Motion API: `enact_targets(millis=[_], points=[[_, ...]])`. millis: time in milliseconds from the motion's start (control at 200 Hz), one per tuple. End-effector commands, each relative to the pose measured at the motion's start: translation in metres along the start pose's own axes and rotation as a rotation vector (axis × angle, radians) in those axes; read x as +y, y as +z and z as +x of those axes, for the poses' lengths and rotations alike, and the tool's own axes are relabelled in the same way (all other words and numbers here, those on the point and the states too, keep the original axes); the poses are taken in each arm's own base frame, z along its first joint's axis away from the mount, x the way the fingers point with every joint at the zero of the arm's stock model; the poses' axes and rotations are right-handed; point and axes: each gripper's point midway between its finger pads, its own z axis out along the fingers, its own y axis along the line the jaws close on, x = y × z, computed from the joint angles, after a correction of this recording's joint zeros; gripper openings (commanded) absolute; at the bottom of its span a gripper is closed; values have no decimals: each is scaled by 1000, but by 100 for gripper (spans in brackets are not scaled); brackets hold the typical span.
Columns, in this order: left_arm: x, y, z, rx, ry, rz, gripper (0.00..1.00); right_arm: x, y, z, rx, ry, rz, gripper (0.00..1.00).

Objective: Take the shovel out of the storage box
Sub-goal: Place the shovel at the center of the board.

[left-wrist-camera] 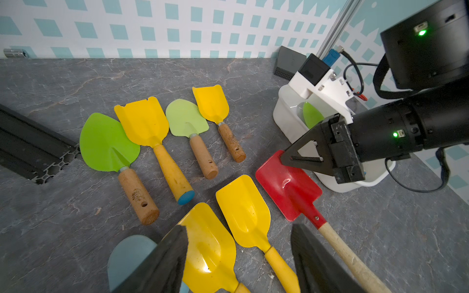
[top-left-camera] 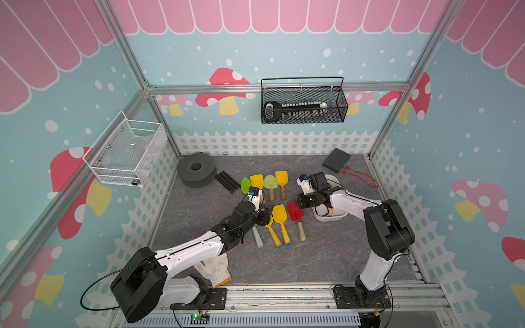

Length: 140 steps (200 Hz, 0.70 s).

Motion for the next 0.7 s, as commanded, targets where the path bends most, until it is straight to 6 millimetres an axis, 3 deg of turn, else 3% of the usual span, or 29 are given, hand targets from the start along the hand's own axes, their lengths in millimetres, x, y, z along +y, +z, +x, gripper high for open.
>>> enact_targets(millis=[0, 400, 695], points=[[3, -1, 2, 6, 8, -11, 68, 0, 10, 3, 5, 0, 2, 0], [3, -3, 0, 1, 5, -10, 69, -1, 27, 5, 5, 58, -24, 1], [1, 4, 7, 23, -7, 4, 69, -5, 29, 6, 5, 63, -10, 15]])
